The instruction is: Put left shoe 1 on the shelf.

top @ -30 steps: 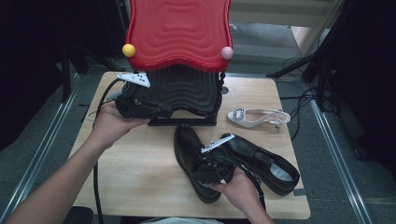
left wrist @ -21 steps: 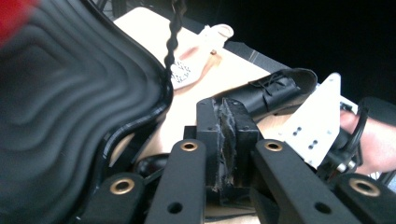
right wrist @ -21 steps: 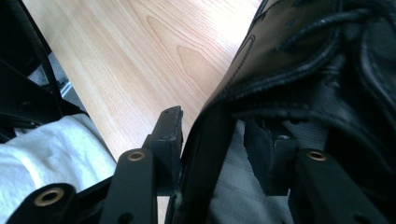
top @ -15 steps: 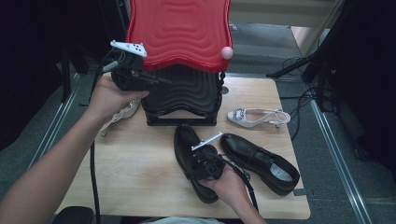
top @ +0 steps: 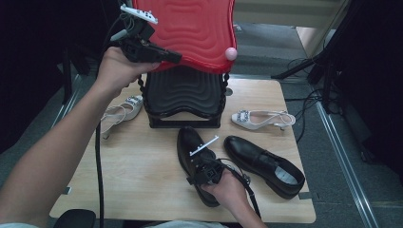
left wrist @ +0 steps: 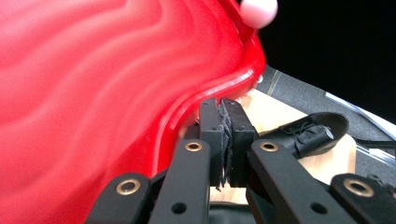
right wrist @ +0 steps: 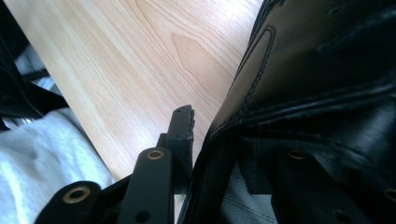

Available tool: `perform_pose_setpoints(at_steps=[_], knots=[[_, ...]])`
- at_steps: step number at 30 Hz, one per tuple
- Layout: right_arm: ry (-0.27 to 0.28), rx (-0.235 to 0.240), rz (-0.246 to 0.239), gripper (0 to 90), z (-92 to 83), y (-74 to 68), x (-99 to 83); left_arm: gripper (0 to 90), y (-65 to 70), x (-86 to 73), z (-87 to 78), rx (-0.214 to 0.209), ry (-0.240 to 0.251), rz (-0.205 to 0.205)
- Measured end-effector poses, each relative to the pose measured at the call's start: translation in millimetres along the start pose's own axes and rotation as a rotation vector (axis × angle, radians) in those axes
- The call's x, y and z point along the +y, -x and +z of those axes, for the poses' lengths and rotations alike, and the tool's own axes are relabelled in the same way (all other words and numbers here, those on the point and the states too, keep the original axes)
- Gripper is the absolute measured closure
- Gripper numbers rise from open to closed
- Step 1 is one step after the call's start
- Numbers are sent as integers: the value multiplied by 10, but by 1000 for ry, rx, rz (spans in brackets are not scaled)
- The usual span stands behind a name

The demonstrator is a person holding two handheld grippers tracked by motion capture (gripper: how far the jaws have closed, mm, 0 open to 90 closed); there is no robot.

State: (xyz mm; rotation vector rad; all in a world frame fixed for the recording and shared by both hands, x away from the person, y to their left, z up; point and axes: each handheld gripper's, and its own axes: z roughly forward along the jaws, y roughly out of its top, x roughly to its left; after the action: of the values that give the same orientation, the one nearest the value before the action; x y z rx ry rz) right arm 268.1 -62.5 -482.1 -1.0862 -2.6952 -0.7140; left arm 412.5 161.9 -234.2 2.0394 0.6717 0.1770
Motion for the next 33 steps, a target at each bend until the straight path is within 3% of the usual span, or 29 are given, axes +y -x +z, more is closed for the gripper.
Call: perform_pose_setpoints(at_steps=[5, 8, 14, 20, 25, 33], knots=[[-18, 12, 3, 782, 9, 47, 11, 879, -111, 103, 66, 19, 5, -28], [-11, -17, -18, 849, -2, 24, -2, 879, -160, 137, 103, 26, 2, -46], [2, 2, -30, 866, -60, 61, -26, 879, -171, 178, 172, 56, -17, -50], [69, 43, 7, 873, -281, 190, -70, 879, -196, 188, 214, 62, -25, -79], [120, 93, 39, 875, -429, 329, -113, 879, -200, 179, 233, 65, -39, -71], [151, 127, 15, 874, -648, 305, -90, 887, -218, 155, 231, 71, -33, -84]])
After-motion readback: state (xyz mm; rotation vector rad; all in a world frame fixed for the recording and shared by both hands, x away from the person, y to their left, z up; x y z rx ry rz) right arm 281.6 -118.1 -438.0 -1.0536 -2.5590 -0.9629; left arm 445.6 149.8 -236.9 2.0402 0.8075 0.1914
